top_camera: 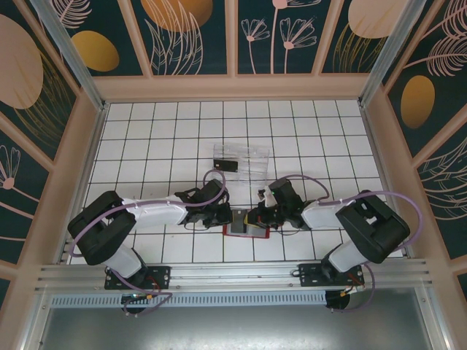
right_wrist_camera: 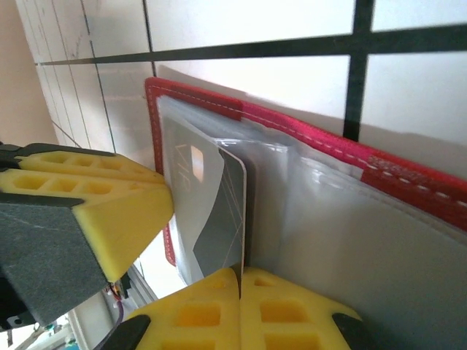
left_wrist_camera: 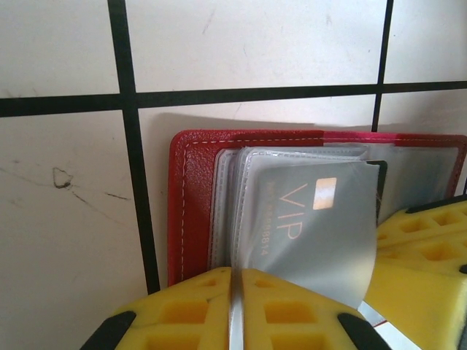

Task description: Take the credit cards out of the card holder

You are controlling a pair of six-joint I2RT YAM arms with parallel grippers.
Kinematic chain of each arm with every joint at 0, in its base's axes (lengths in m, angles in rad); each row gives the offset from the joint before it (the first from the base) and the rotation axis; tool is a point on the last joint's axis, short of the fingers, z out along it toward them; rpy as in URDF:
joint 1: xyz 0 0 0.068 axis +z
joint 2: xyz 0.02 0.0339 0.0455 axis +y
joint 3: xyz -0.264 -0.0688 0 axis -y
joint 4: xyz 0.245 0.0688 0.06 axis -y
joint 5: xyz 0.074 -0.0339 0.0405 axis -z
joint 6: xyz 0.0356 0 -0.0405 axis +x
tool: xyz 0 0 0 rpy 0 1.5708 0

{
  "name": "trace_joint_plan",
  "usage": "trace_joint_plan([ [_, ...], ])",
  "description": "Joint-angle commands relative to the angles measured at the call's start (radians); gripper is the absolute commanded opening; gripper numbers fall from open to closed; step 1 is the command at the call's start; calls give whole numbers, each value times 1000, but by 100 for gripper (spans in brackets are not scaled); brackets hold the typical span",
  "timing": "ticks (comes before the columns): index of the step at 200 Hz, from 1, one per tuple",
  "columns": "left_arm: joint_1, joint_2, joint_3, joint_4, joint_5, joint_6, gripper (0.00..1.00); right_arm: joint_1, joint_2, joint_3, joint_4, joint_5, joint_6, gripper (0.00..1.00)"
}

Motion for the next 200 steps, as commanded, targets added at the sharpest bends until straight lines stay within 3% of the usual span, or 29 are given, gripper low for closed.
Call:
trace_joint_plan([
  [1, -6, 30, -7, -79, -29, 28, 12, -2, -62, 12, -114, 60, -55, 5],
  [90, -6, 38, 28, -110, -48, 57, 12, -71, -299, 7, -391, 144, -105, 3],
  [141, -3, 15, 79, -124, -71, 80, 17, -115, -422, 94, -570, 251, -173, 3],
  [173, 7, -26, 167, -188, -103, 114, 23, -120, -421, 198, -633, 345, -287, 1],
  [200, 41, -67, 220, -230, -128, 153, 24, -121, -381, 313, -685, 416, -481, 0],
])
